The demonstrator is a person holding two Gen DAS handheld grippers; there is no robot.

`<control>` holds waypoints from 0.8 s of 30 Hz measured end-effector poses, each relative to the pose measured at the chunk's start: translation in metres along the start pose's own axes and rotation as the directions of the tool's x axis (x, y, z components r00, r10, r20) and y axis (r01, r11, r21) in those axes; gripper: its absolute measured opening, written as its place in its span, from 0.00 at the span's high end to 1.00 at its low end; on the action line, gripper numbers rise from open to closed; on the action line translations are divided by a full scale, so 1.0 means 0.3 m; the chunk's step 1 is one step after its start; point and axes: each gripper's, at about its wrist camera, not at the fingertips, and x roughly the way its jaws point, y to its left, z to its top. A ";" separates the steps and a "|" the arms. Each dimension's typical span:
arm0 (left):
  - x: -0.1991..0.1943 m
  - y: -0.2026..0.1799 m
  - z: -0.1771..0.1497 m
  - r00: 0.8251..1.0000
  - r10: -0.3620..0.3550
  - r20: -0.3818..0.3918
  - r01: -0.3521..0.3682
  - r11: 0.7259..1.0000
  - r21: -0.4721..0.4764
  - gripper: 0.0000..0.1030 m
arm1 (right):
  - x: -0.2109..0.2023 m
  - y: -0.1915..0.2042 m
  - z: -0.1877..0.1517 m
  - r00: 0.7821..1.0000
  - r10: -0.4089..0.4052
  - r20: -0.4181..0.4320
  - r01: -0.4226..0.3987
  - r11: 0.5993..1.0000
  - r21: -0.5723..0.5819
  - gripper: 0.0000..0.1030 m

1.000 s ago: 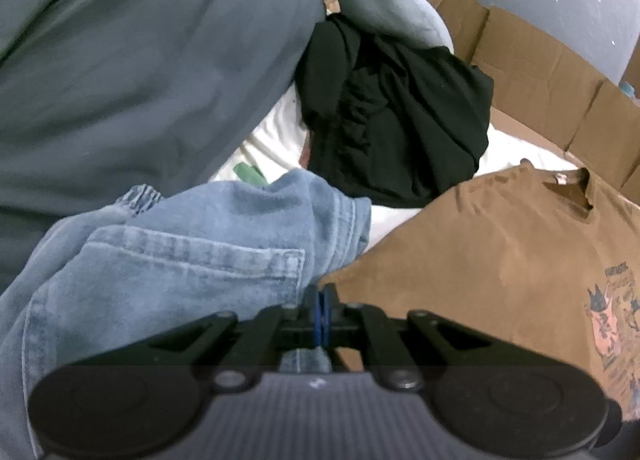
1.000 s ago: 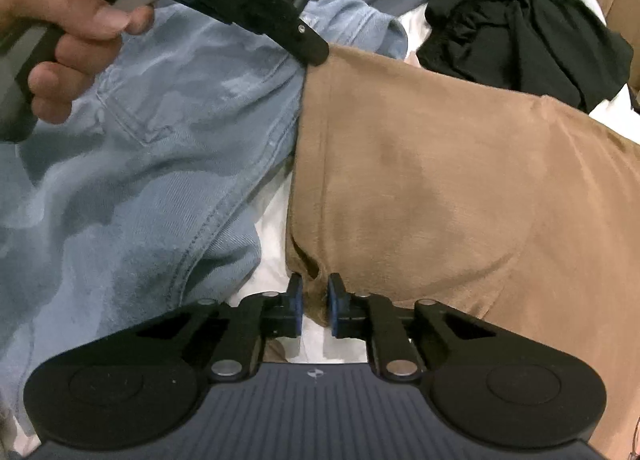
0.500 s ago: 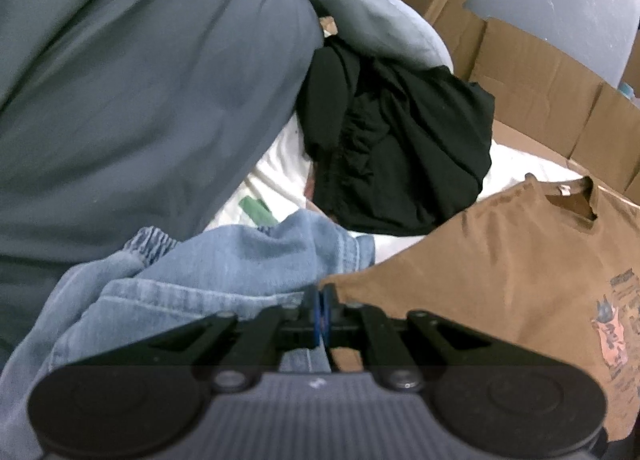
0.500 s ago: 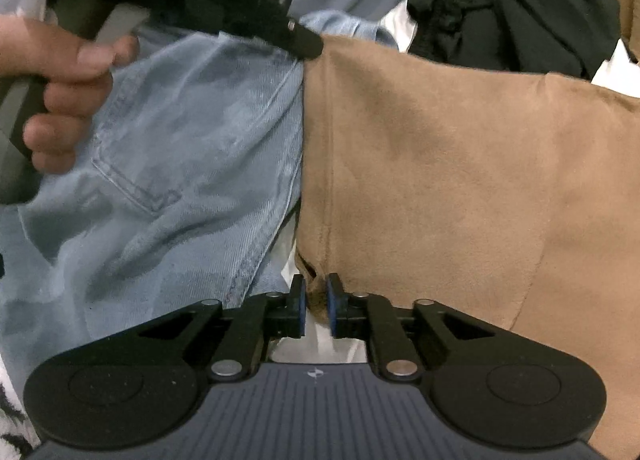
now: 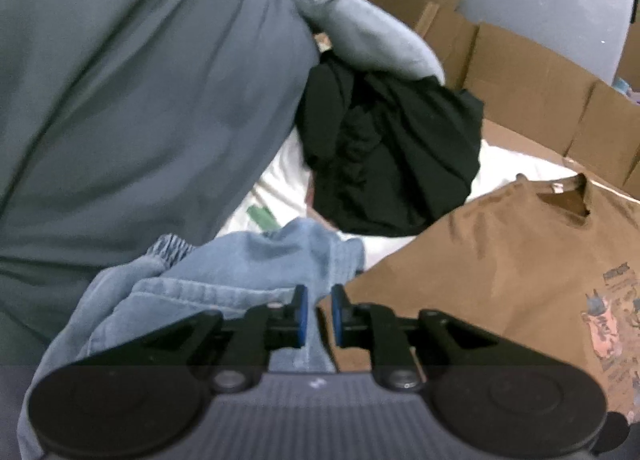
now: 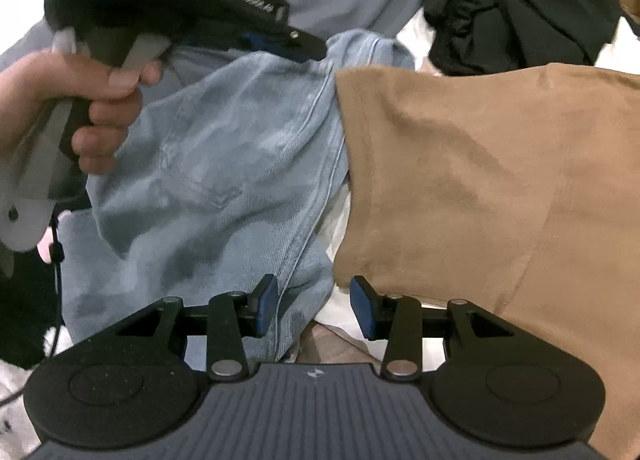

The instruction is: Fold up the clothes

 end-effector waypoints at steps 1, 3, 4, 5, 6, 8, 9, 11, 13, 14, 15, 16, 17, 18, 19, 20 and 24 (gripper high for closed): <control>-0.006 -0.009 0.000 1.000 -0.011 0.002 0.011 1.000 -0.004 0.87 | -0.009 -0.007 0.003 1.000 -0.001 0.003 0.001 1.000 0.010 0.57; -0.009 -0.033 -0.002 0.999 -0.038 0.003 0.038 0.999 -0.014 0.87 | -0.023 -0.025 0.009 1.000 -0.008 0.006 0.008 0.999 0.036 0.57; -0.008 -0.046 -0.004 0.999 -0.053 0.003 0.053 0.998 -0.018 0.87 | -0.030 -0.037 0.012 1.000 -0.015 0.006 0.015 0.998 0.056 0.57; -0.001 -0.059 -0.008 0.998 -0.070 -0.002 0.070 0.997 -0.020 0.86 | -0.040 -0.047 0.011 1.000 -0.022 0.008 0.021 0.997 0.073 0.57; 0.014 -0.076 -0.013 0.996 -0.090 -0.010 0.089 0.996 -0.022 0.86 | -0.050 -0.058 0.008 1.000 -0.028 0.010 0.027 0.996 0.081 0.57; 0.047 -0.111 -0.024 0.992 -0.128 -0.025 0.127 0.992 -0.016 0.86 | -0.070 -0.080 -0.005 0.999 -0.053 0.012 0.052 0.995 0.084 0.56; 0.065 -0.129 -0.030 0.989 -0.144 -0.032 0.144 0.990 -0.009 0.86 | -0.077 -0.095 -0.011 0.997 -0.071 0.011 0.070 0.994 0.086 0.56; 0.109 -0.159 -0.048 0.987 -0.156 -0.049 0.156 0.988 -0.005 0.86 | -0.088 -0.131 -0.023 0.995 -0.099 0.007 0.097 0.990 0.106 0.56; 0.159 -0.184 -0.063 0.985 -0.161 -0.066 0.161 0.987 -0.004 0.86 | -0.098 -0.160 -0.031 0.993 -0.117 0.004 0.116 0.985 0.125 0.56; 0.182 -0.193 -0.070 0.985 -0.158 -0.073 0.158 0.987 -0.007 0.86 | -0.106 -0.173 -0.033 0.992 -0.124 0.004 0.123 0.984 0.133 0.56; 0.204 -0.199 -0.077 0.985 -0.154 -0.079 0.153 0.988 -0.010 0.86 | -0.113 -0.187 -0.035 0.992 -0.128 0.003 0.127 0.982 0.143 0.56; 0.218 -0.200 -0.081 0.985 -0.149 -0.082 0.149 0.989 -0.013 0.86 | -0.120 -0.201 -0.036 0.991 -0.130 0.001 0.128 0.979 0.156 0.56; 0.232 -0.200 -0.086 0.986 -0.143 -0.084 0.142 0.990 -0.015 0.86 | -0.128 -0.214 -0.036 0.991 -0.133 0.000 0.131 0.977 0.166 0.56; 0.244 -0.198 -0.092 0.988 -0.127 -0.085 0.127 0.992 -0.012 0.86 | -0.136 -0.228 -0.036 0.991 -0.135 -0.002 0.134 0.976 0.174 0.56; 0.253 -0.192 -0.097 0.990 -0.111 -0.088 0.110 0.994 -0.015 0.86 | -0.143 -0.239 -0.037 0.990 -0.141 -0.004 0.139 0.975 0.175 0.56; 0.258 -0.182 -0.100 0.991 -0.095 -0.090 0.093 0.995 -0.022 0.86 | -0.151 -0.250 -0.035 0.989 -0.146 -0.007 0.145 0.975 0.171 0.56; 0.248 -0.134 -0.081 0.997 -0.028 -0.076 0.025 0.999 -0.040 0.86 | -0.196 -0.315 -0.022 0.988 -0.152 -0.024 0.154 0.972 0.179 0.56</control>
